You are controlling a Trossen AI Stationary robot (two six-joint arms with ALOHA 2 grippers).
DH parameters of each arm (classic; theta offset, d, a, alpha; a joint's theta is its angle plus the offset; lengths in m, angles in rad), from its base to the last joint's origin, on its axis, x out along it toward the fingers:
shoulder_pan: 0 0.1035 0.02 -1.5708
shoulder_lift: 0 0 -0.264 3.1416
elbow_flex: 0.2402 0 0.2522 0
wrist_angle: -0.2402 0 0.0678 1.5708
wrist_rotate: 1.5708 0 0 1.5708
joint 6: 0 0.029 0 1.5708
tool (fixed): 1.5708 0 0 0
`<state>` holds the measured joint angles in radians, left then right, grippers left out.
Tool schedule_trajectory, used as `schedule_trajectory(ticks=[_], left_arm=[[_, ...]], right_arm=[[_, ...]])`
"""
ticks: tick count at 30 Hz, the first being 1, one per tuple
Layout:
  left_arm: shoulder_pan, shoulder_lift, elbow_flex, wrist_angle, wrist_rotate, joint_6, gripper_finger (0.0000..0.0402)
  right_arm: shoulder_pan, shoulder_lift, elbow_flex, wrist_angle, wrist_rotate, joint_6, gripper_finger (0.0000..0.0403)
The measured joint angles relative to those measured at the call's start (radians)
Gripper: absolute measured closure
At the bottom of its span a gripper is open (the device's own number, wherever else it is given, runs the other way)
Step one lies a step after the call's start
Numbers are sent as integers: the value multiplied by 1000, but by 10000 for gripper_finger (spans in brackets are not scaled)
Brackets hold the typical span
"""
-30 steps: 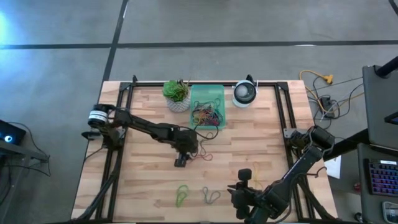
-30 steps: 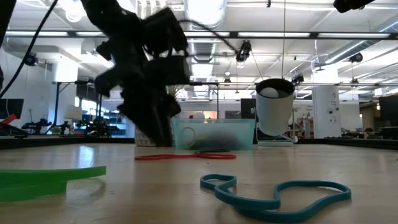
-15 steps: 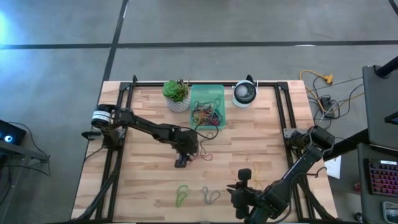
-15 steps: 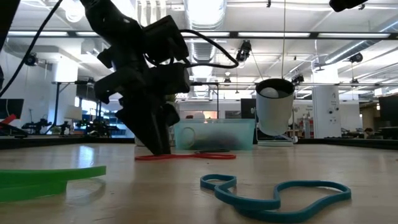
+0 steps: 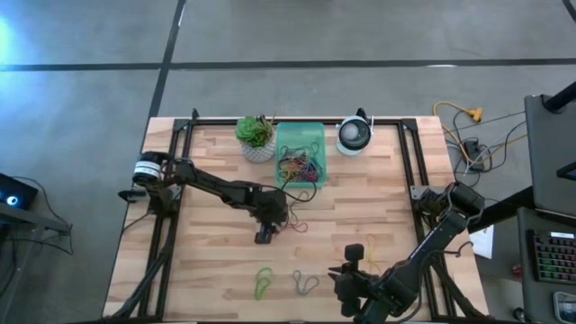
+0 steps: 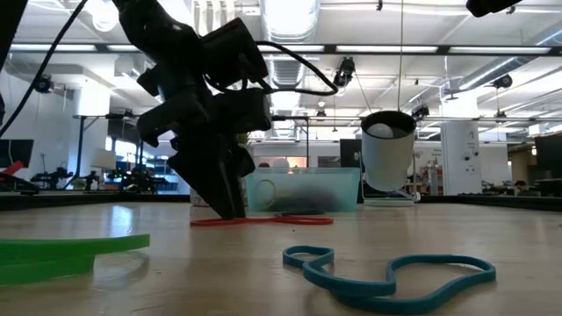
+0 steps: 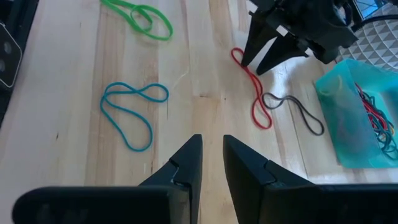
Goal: Pick and place rubber bands into bin
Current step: Put the red rubber band into the green bin
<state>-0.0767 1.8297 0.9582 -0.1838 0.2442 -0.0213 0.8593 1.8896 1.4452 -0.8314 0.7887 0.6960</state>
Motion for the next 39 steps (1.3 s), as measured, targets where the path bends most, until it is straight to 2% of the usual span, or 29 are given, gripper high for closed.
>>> schedule_trajectory(ticks=[3,10,20,23,29,39], left_arm=[[-34,0,-1,-3,-68,0,265],[-98,1,4,-6,-143,-26,265],[-96,2,5,-26,-158,-78,270],[-96,2,5,-26,-168,-77,295],[-96,2,3,-27,-168,-36,389],[-96,-15,9,-34,-182,10,400]], right_arm=[[0,0,0,0,0,0,344],[0,0,-2,1,0,0,344],[0,1,-2,5,-1,0,344],[0,1,-2,4,-1,0,344],[0,1,-2,5,-1,0,344],[0,1,-2,4,-1,0,344]])
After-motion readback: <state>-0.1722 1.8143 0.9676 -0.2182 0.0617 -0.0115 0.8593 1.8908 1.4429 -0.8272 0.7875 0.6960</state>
